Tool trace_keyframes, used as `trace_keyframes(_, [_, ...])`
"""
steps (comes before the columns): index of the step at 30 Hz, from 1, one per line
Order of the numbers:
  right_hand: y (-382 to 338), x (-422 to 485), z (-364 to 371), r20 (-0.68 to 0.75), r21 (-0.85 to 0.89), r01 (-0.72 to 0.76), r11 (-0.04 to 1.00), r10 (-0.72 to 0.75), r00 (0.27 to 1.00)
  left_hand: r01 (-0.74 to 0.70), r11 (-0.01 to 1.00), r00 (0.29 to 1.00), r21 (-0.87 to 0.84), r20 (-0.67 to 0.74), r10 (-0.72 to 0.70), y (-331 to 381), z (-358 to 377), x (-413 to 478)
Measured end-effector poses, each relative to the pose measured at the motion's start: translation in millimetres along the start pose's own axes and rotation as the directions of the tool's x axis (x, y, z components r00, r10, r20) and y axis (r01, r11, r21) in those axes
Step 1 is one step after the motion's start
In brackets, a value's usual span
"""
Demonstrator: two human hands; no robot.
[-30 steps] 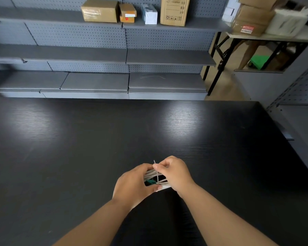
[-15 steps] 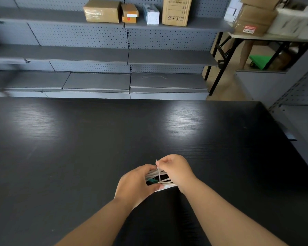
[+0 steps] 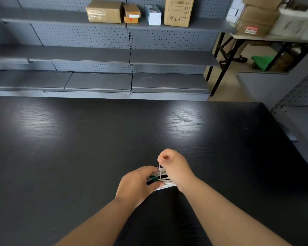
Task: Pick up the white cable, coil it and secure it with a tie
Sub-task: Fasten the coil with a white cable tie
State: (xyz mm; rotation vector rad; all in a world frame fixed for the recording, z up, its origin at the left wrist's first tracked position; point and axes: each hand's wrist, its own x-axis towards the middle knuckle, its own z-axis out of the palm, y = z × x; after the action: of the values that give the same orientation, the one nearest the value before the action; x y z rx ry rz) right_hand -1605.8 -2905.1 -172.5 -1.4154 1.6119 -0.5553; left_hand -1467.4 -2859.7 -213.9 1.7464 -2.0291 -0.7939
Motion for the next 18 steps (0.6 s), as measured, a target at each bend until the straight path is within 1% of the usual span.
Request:
trace_keyframes(4, [-2, -1, -2, 0.003, 0.059, 0.001, 0.998, -0.001, 1.0, -0.034, 0.999, 0.999, -0.001, 0.003, 0.034, -1, -1, 0])
trace_keyframes(8, [-6, -2, -4, -0.007, 0.096, 0.022, 0.995, -0.021, 1.0, -0.112, 0.993, 0.993, 0.028, 0.037, 0.111, -2, -3, -2])
trace_keyframes(13, [-14, -2, -7, -0.043, 0.229, 0.023, 0.973, -0.014, 0.999, -0.188, 0.978, 0.981, 0.096, 0.075, 0.181, -4, -7, -1])
trace_keyframes(18, [-20, -2, -10, -0.083, 0.291, 0.041, 0.956, -0.017, 0.996, -0.281, 0.952, 0.959, 0.123, 0.068, 0.275, -4, -9, -1])
